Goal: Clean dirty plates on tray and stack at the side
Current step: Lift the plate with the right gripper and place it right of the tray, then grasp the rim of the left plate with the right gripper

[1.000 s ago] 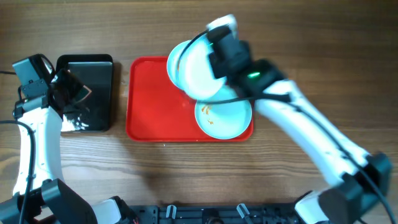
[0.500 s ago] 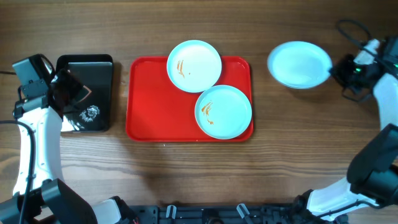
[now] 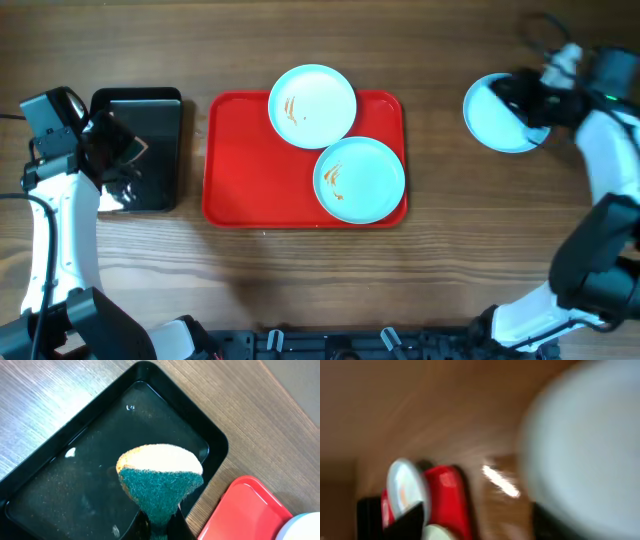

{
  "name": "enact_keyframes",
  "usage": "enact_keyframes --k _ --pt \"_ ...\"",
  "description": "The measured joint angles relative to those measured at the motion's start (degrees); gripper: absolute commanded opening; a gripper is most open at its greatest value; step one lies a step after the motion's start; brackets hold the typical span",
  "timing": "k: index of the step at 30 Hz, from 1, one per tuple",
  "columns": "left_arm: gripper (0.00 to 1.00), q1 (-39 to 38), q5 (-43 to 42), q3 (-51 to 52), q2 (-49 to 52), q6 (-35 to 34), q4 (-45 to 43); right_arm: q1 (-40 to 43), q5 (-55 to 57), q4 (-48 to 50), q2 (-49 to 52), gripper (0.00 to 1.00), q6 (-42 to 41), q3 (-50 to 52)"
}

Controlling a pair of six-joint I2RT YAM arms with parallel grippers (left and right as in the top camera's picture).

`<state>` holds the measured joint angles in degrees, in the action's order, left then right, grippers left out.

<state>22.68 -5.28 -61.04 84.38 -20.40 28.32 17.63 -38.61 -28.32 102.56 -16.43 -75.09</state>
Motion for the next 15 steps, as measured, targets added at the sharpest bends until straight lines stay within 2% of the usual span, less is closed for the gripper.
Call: enact_keyframes --k 1,2,4,7,10,12,13,14,15 --pt "0.04 -0.1 -0.2 0.0 0.0 0.0 -0.1 -3.9 0.7 1.5 -0.7 0.98 0.1 0.0" --pt "0.04 -0.2 -0.3 0.0 0.0 0.0 -0.1 -12.2 3.6 4.3 -1.2 0.98 0.2 -0.1" --pt "0.04 -0.4 -0.6 0.0 0.0 0.0 -0.1 -23.1 9.5 6.2 -0.9 0.98 0.0 -0.1" --pt "0.04 -0.5 -0.6 0.0 0.0 0.0 0.2 -37.0 23.8 12.4 2.5 0.95 -1.0 -0.2" --pt "0.04 -0.5 -0.7 0.0 0.0 0.0 0.4 -42.2 34.6 16.5 9.0 0.93 -3.5 -0.1" --pt "0.04 -0.5 -0.7 0.0 0.0 0.0 0.6 -42.5 38.5 17.2 13.1 0.92 -5.3 -0.1" --pt "0.04 -0.5 -0.7 0.0 0.0 0.0 0.8 -42.3 39.6 17.4 14.7 0.84 -5.9 -0.1" --pt "0.04 -0.5 -0.7 0.0 0.0 0.0 0.9 -42.2 40.2 17.8 15.8 0.70 -5.9 -0.1" --pt "0.04 -0.5 -0.7 0.0 0.0 0.0 0.8 -41.9 40.5 18.0 16.9 0.60 -6.0 -0.1"
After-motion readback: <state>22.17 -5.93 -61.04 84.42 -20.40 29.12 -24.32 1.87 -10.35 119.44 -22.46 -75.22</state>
